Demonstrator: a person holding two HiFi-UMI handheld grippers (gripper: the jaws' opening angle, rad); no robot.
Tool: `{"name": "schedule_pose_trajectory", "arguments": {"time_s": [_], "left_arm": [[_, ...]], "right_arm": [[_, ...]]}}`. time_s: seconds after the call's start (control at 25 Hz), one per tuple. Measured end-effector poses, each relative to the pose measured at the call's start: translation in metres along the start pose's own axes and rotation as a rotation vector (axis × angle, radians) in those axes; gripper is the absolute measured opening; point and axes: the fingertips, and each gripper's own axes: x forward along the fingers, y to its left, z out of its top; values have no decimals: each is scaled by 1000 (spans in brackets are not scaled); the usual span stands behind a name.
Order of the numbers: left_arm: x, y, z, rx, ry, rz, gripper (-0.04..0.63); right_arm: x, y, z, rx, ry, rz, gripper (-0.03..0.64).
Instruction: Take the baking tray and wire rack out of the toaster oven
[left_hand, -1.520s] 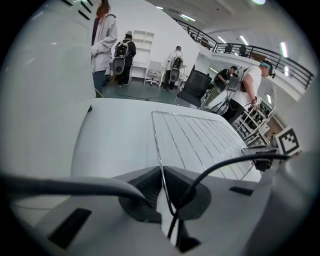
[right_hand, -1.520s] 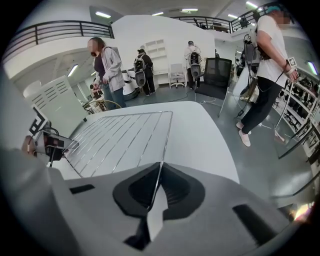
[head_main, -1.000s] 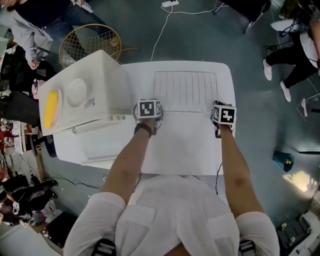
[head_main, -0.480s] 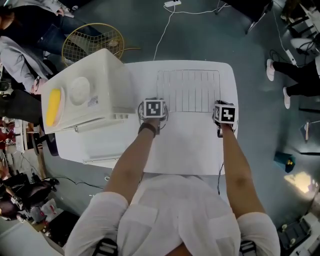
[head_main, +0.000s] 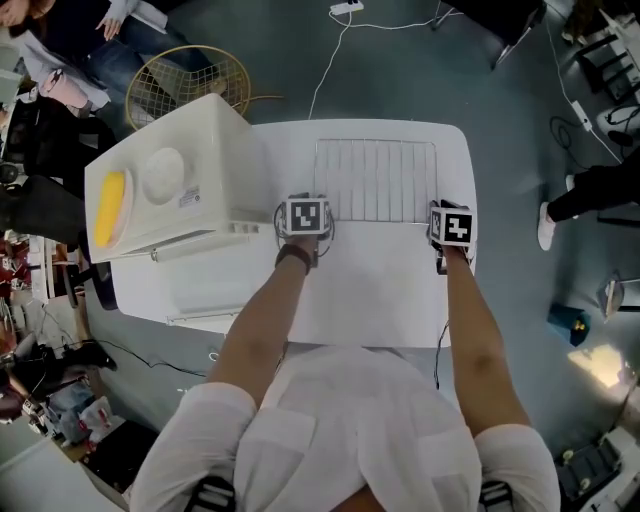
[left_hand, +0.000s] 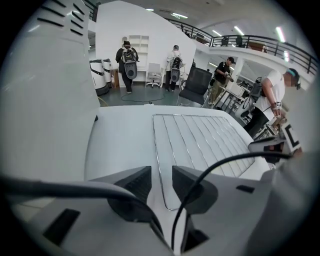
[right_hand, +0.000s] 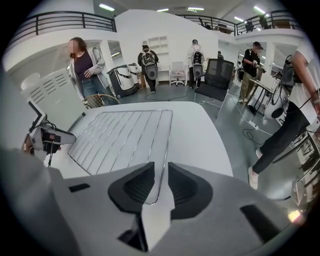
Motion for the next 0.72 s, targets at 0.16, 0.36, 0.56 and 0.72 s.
{"name": "schedule_pose_trajectory", "arguments": {"time_s": [0.16, 0.36, 0.56, 0.72], "left_arm": [[-8, -2, 5, 5, -31, -7, 120], [-27, -7, 11, 7, -71, -18, 118], [-55, -19, 9, -4, -133, -67, 118], [-94, -19, 23, -16, -252, -90, 98]], "right_arm": [[-9, 2, 1, 3, -19, 3, 86], [-24, 16, 8, -7, -55, 19, 86], [-45, 37, 8, -8, -113, 49, 84], [-65, 64, 25, -6, -215, 92, 71]]}}
